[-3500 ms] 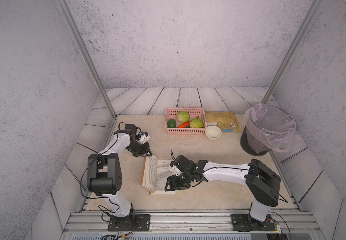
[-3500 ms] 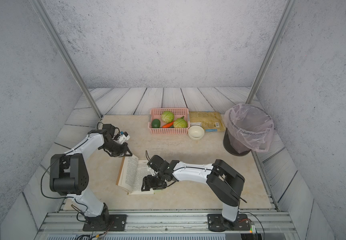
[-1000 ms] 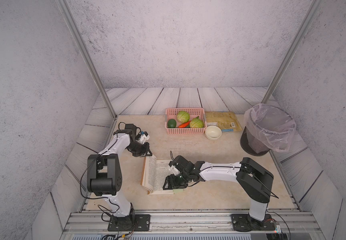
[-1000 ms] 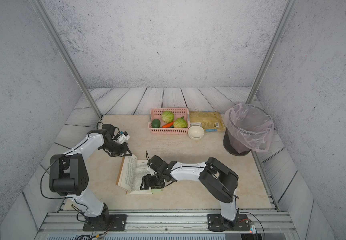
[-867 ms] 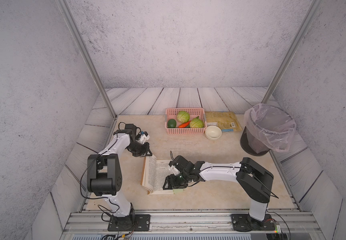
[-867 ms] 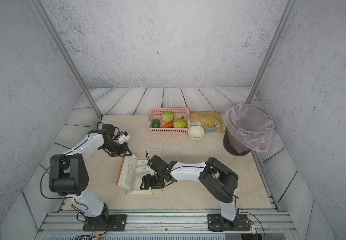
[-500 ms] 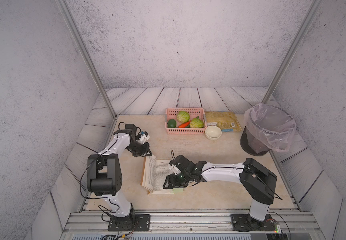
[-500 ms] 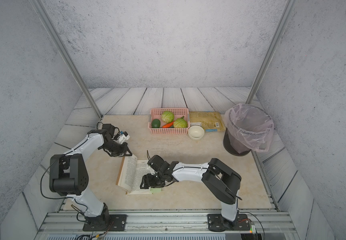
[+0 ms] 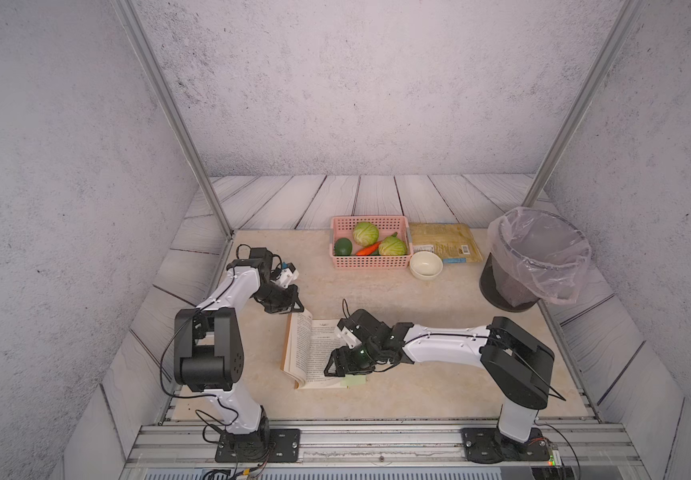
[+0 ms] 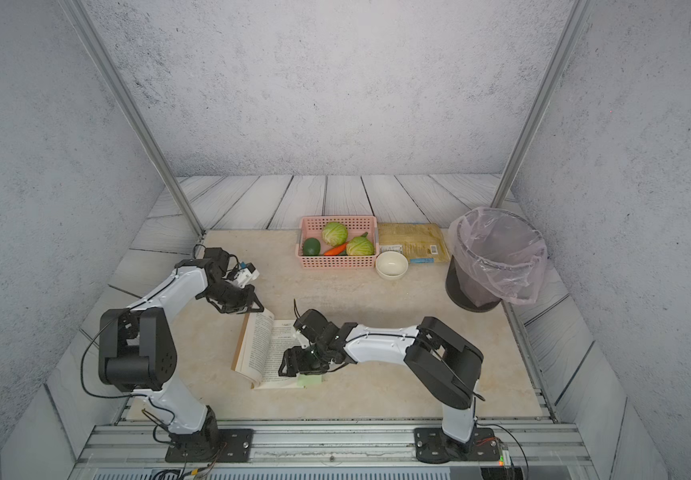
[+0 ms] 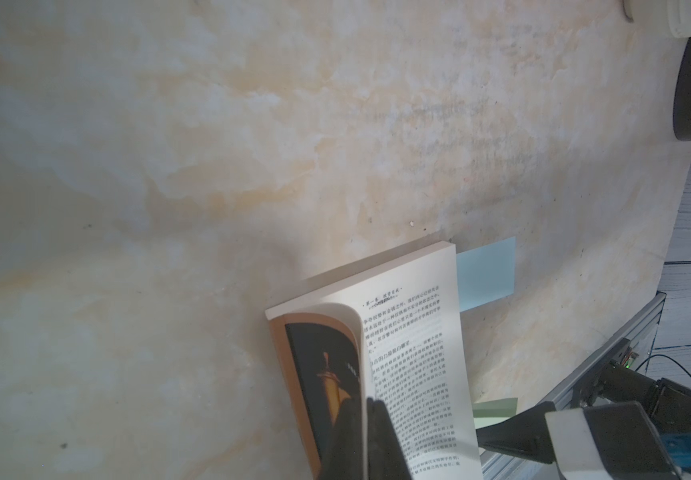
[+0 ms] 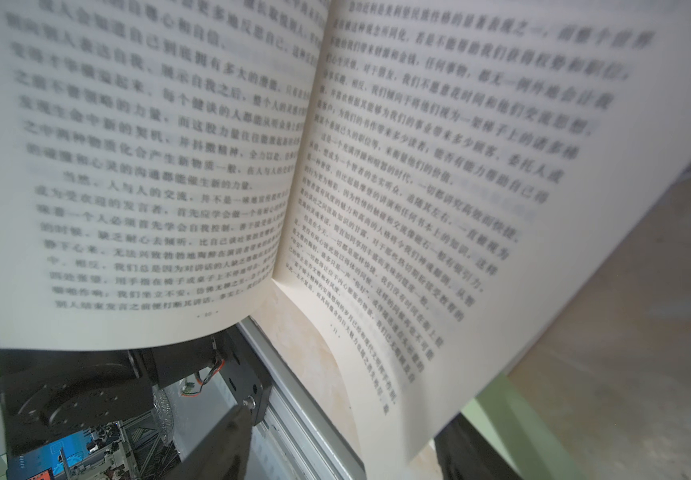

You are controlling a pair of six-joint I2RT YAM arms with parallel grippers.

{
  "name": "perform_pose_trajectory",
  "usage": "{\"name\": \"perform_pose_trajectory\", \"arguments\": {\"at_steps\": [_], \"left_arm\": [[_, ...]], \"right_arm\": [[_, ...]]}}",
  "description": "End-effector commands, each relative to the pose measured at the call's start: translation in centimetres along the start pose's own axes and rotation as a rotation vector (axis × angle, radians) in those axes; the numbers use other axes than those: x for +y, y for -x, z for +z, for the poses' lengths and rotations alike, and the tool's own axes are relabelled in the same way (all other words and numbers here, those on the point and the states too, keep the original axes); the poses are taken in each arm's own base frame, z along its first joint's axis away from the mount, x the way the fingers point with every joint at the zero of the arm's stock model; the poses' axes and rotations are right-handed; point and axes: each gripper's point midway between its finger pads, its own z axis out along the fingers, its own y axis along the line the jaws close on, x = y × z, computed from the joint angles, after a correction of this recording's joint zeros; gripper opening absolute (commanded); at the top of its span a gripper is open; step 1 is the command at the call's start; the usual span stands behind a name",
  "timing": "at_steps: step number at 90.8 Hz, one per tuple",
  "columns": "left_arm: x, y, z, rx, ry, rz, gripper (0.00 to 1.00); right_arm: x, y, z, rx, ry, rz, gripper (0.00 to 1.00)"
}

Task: Peel off the used sticky note
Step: Turn the page of the book at the center of the board.

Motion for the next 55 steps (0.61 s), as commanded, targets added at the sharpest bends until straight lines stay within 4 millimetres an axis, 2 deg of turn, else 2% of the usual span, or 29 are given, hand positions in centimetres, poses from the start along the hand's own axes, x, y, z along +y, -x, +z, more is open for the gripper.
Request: {"name": "perform_pose_trajectory", "arguments": {"at_steps": [1,55], "left_arm": [[0.0,-0.4,-0.5,0.000,0.002,0.008,0.00],[0.0,-0.4,-0.7,-0.005,0.006,0.008,0.00]], "right_arm": [[-0.9,0.0,0.0,0.003,-0.039,0.017,0.73],[-1.7,-0.6,1.3,0.025,-0.011,0.144,0.73]]}}
